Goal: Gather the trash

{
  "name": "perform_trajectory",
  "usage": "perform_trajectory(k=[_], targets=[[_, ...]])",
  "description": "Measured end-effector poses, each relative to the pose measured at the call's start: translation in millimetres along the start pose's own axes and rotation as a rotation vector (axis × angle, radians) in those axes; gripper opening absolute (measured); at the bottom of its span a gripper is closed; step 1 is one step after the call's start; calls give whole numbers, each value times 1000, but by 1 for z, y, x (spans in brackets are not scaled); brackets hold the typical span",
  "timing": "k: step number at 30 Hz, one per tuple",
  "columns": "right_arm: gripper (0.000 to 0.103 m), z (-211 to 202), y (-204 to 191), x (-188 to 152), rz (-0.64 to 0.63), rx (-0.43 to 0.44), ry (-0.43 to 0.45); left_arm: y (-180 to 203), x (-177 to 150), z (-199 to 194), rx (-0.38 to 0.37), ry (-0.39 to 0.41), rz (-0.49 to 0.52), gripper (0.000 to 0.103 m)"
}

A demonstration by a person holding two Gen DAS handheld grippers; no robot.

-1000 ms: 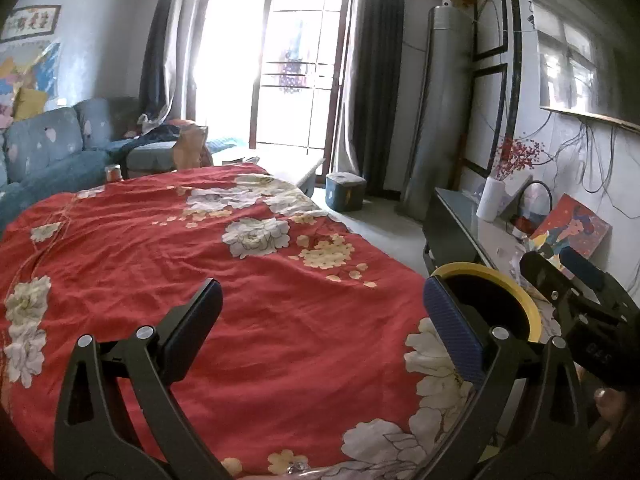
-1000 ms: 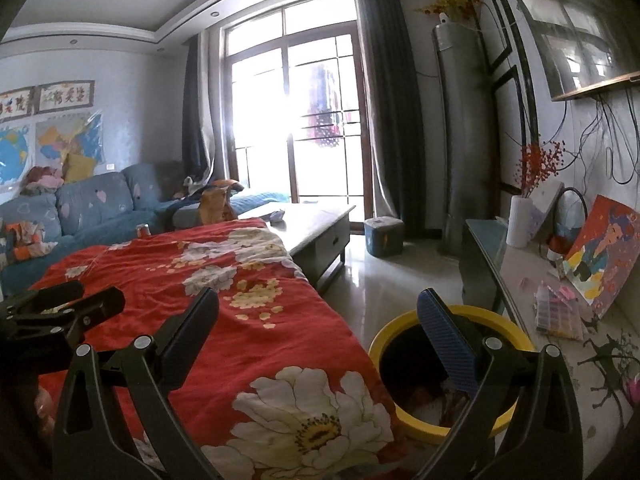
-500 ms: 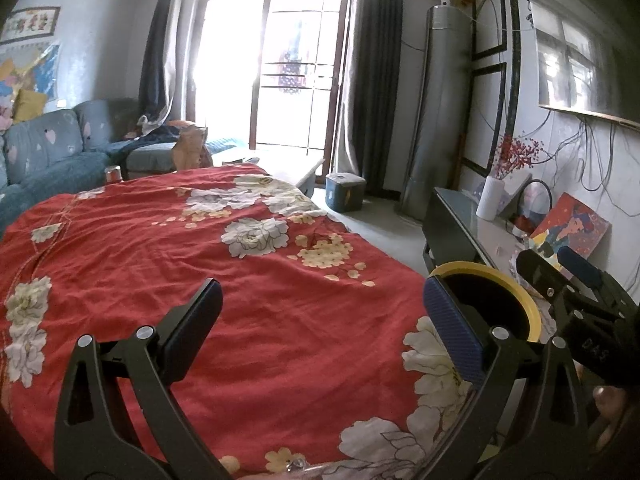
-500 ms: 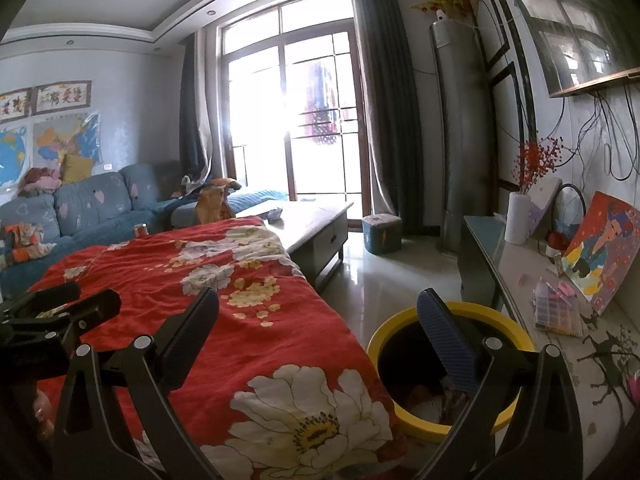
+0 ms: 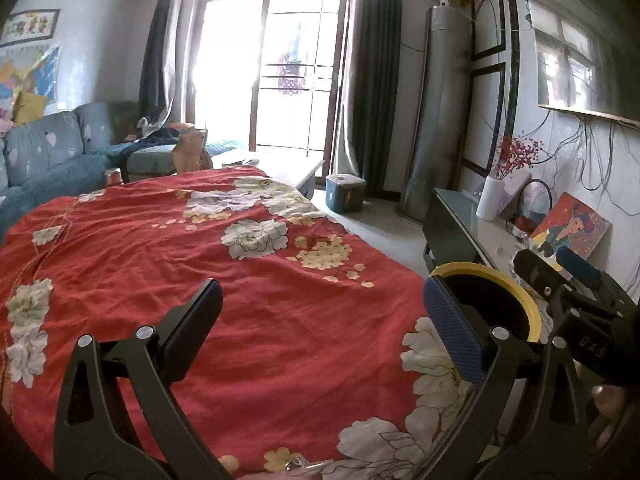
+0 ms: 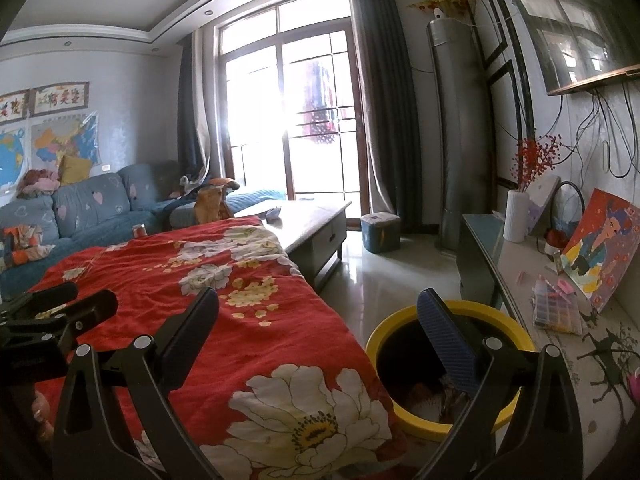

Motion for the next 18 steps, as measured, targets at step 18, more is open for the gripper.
perform_trajectory(k=[18], targets=[[97,-1,2,-1,4,-1,-2,1,0,-1,0,-5,0,92]])
Point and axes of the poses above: each gripper's, at about its wrist camera, not at the fingertips, and z roughly the way its jaws point, y to its right, x to its top, the point moved 9 cm from there along z, roughly the way its jaws point, and after that the axes turned 11 degrees about y, right-handed, at the moved point
